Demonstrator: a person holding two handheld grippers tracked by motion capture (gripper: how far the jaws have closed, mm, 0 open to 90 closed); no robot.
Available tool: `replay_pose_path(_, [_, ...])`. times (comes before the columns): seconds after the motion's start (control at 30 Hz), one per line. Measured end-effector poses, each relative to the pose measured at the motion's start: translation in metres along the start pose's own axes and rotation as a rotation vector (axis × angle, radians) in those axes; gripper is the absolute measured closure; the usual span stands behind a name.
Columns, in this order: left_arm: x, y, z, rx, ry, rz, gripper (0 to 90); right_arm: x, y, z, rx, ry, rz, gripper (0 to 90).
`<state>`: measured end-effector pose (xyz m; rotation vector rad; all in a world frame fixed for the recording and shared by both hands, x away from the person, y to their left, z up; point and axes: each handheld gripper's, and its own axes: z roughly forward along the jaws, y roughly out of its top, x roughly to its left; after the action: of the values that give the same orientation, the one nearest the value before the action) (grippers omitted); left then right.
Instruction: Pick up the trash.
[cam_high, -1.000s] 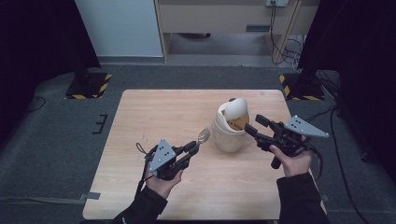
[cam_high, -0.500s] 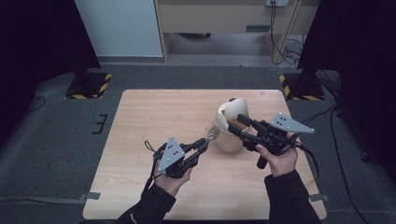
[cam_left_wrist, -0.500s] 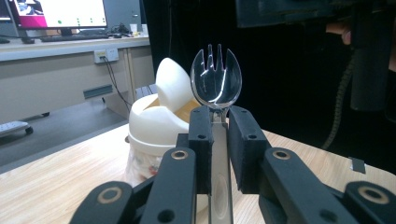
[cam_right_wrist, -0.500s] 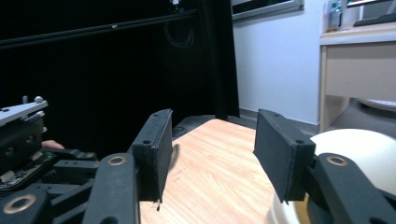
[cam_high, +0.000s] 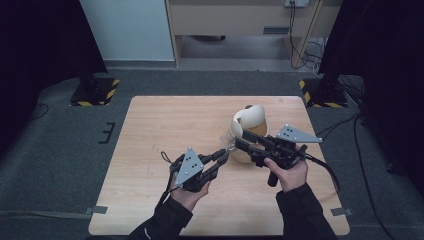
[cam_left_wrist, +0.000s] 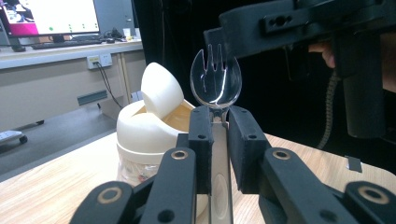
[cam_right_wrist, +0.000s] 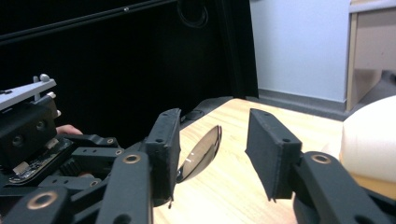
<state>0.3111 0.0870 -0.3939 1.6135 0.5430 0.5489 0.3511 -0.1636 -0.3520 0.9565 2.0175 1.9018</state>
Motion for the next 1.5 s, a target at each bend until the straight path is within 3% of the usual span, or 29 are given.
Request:
replay_pose_path(0.37, [-0.004,0.000,0.001,0.001,-0.009,0.015,79.7,0.001,-0.004,0.003,0.048,0.040,0.054,76.6])
replay_pose_path(0.47, [-0.005,-0.001,0.001,0.003,-0.008,0.021,79.9,0.001,-0.004,0.002,0.037,0.060,0.100,84.4])
replay_pose_path(0.7, [-0.004,-0.002,-0.001,0.014,-0.015,0.011,78.5,0.000,-0.004,0.001,0.033,0.044,0.087,85.4])
replay_pose_path(0.87, [0.004,-0.009,-0.011,0.043,-0.005,-0.008,71.4,-0.004,0.001,-0.007,0.009,-0.013,0.040,85.5])
replay_pose_path(0.97, [0.015,-0.016,-0.022,0.081,0.014,-0.031,68.8,-0.007,0.005,-0.014,-0.007,-0.047,0.015,85.5])
replay_pose_path(1.03, [0.022,-0.022,-0.029,0.117,0.027,-0.041,66.0,-0.009,0.008,-0.017,-0.018,-0.067,0.000,85.5])
replay_pose_path(1.07, [0.030,-0.028,-0.036,0.161,0.038,-0.047,61.6,-0.011,0.010,-0.022,-0.028,-0.086,-0.014,85.5])
replay_pose_path(1.13, [0.034,-0.033,-0.040,0.173,0.049,-0.051,58.9,-0.012,0.011,-0.023,-0.032,-0.095,-0.019,85.5])
replay_pose_path(1.2, [0.044,-0.044,-0.049,0.221,0.067,-0.070,56.7,-0.014,0.014,-0.028,-0.042,-0.117,-0.033,85.5])
replay_pose_path(1.4, [0.073,-0.077,-0.071,0.350,0.113,-0.137,39.4,-0.022,0.019,-0.040,-0.077,-0.156,-0.033,85.5])
replay_pose_path(1.47, [0.085,-0.091,-0.079,0.404,0.142,-0.178,31.0,-0.028,0.021,-0.046,-0.090,-0.188,-0.046,85.5])
replay_pose_path(1.5, [0.085,-0.091,-0.079,0.404,0.142,-0.178,28.2,-0.028,0.021,-0.046,-0.090,-0.188,-0.046,85.5])
